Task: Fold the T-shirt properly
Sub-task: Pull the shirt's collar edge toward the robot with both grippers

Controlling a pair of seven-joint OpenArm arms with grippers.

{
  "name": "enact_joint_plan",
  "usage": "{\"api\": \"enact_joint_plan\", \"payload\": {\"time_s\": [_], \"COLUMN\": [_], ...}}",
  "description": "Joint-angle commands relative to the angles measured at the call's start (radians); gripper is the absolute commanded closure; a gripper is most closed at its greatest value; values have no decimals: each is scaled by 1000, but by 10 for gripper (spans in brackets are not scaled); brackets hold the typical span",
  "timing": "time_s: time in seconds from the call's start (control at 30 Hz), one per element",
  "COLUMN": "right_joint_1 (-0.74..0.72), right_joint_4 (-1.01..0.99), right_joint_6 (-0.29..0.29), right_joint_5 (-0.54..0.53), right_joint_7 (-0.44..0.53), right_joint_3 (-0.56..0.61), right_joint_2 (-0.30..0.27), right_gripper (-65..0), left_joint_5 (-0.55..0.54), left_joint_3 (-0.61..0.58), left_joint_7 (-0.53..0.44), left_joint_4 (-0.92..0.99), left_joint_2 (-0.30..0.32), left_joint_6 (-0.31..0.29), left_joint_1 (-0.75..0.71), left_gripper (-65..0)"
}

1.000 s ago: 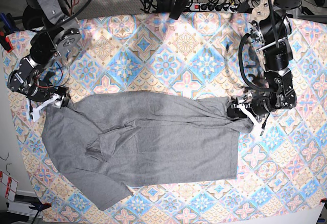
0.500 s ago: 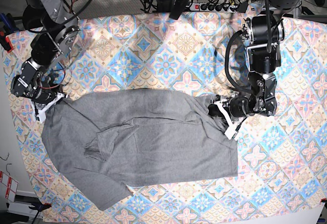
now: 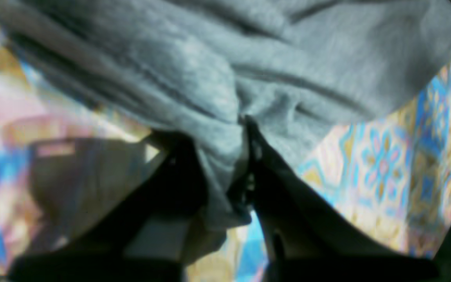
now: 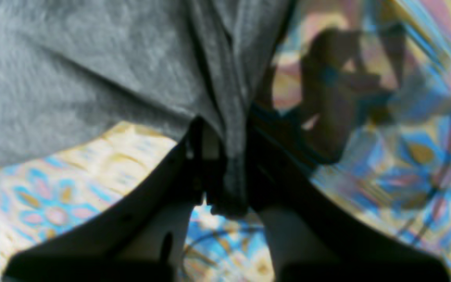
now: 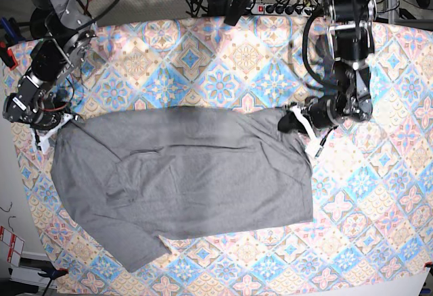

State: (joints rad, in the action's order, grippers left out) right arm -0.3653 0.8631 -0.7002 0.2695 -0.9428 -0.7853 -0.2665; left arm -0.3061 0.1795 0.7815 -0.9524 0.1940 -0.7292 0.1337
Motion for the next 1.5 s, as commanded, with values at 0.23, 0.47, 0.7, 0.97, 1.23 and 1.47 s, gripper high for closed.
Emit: {"api": "enact_joint_plan", "payload": {"time_s": [0.23,0.47,0.7,0.97,1.23,1.47], "right_joint_1": [67,206,326,440,473,483], "right_joint_4": [34,207,407,497,534,534], "right_joint_6": [2,2,2,2,2,2], "right_joint_5": [6,3,3,3,4,4], "right_joint_7": [-9,-46,-140,-189,-203,-210], "right_joint_3": [0,-3,-69,-66,-64,-64], "right_joint_2": [-29,-15,26,57,75,75], "right_gripper": [-51,-51,-51,-51,-51,-51], "left_joint_5": [130,140,140,140,140,140], "left_joint_3": [31,84,97,97,99,99], "left_joint_7": [189,186,184,163,60,-9], "left_joint_4": [-205,-251,-250,-250,-250,-250], "left_joint_2": [48,89,123,149,150,150], "left_joint_6": [31,31,31,31,31,31], "left_joint_1": [-216,-308,-348,-446,-572,-653], "left_gripper": [-13,-14,-14,-15,-15,-15]}}
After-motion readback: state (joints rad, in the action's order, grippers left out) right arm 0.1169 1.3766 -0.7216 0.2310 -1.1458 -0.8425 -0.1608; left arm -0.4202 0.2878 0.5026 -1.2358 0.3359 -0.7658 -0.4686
